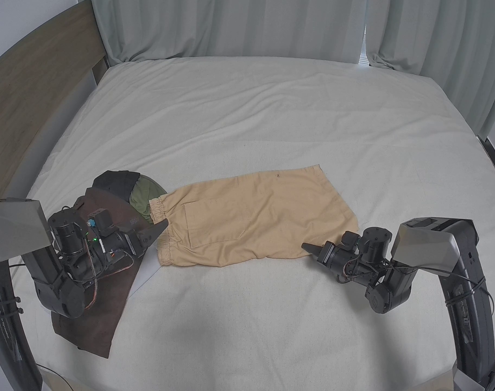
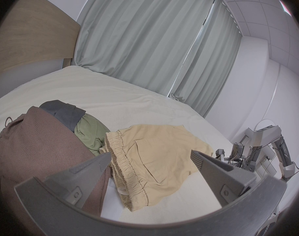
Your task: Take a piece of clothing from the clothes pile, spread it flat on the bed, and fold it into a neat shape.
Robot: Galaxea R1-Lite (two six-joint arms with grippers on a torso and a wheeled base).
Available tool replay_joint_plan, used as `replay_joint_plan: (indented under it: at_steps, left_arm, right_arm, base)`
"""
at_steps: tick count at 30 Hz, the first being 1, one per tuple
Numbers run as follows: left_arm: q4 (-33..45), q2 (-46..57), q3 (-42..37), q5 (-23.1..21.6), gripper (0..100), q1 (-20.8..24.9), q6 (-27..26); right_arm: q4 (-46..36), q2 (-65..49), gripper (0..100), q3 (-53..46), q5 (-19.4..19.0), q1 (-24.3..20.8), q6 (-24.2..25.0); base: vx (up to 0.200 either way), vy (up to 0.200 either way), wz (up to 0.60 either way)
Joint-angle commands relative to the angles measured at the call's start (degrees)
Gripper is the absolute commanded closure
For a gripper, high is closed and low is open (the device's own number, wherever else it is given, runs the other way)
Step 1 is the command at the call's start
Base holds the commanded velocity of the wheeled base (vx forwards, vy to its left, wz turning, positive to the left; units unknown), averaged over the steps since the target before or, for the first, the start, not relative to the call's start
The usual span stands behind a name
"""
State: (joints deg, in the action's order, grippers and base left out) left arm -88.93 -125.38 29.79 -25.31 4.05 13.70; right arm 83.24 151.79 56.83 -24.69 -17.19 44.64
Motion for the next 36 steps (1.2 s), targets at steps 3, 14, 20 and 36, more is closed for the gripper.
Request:
replay_joint_plan:
  at_steps: [3,14,20,36]
  left_arm:
    - [-0.01,-0.04,-0.09,0.0,0,0.08,0.01]
    - [-0.01,-0.04,-0.09,-0.09,0,-0.09,0.1]
    - [-0.01,0.05,-0.35,-0.18,0,-0.18,0.1]
    - [0.07,-0.04,-0.09,-0.53,0,-0.09,0.27]
  right_arm:
    - [0.43,0.18,100,-0.23,-0.01,-0.04,-0.08]
    - [0.7,-0.88,100,-2.52,0.08,-0.57,-0.26]
    - [1.23,-5.18,100,-6.3,0.08,-0.57,-0.35]
    - [0.96,-12.65,100,-21.76,0.08,-0.65,-4.65]
  base:
    - [0.0,0.0,0.0]
    - [0.0,0.0,0.0]
    - [0.0,0.0,0.0]
    - [0.0,0.0,0.0]
